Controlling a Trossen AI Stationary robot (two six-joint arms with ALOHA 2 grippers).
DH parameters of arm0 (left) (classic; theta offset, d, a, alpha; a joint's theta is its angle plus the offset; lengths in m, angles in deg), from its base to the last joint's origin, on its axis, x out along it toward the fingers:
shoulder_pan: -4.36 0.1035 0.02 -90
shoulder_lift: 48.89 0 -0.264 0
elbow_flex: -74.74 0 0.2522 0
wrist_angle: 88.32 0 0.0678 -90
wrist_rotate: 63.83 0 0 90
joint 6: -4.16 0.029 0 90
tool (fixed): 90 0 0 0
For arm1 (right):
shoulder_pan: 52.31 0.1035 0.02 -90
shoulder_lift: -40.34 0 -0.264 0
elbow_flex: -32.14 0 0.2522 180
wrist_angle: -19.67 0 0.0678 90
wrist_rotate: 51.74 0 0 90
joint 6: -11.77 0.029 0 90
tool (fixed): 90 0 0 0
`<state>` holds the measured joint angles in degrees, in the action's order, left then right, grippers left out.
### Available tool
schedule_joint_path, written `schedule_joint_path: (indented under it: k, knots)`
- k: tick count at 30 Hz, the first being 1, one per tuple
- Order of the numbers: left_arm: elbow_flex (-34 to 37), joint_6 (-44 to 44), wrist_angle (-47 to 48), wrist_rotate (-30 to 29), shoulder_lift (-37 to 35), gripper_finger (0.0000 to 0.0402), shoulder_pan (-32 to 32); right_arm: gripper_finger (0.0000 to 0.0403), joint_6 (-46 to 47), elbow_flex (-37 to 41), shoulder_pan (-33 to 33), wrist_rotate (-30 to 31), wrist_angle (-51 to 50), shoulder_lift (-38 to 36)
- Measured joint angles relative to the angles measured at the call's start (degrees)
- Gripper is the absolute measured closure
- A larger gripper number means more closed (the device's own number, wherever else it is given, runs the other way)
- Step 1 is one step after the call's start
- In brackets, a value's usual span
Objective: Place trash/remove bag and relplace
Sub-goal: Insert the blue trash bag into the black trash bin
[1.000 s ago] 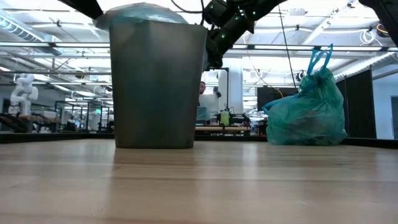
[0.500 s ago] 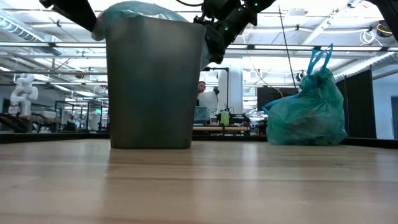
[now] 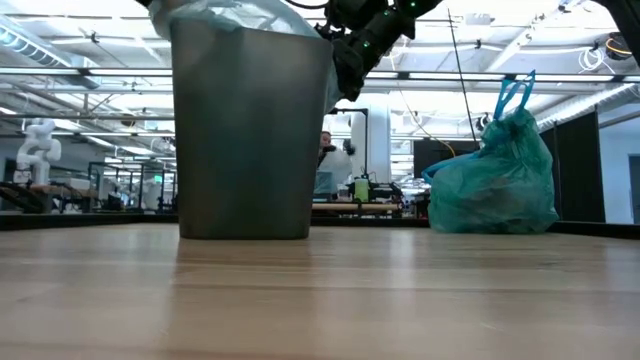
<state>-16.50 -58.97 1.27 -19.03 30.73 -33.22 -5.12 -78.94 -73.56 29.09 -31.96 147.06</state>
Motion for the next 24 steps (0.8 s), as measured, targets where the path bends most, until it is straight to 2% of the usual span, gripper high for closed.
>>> schedule_joint_path:
  k: [11,24]
  knots:
    - [-6.23,5.16,0.11,0.45,0.0,0.024,-0.02,0.0403,-0.57,0.0,0.0,-0.02,-0.29,0.0]
    - [-7.18,5.13,0.61,3.18,0.0,0.0239,-0.02,0.0403,-1.58,-0.01,0.0,-0.04,-0.85,0.0]
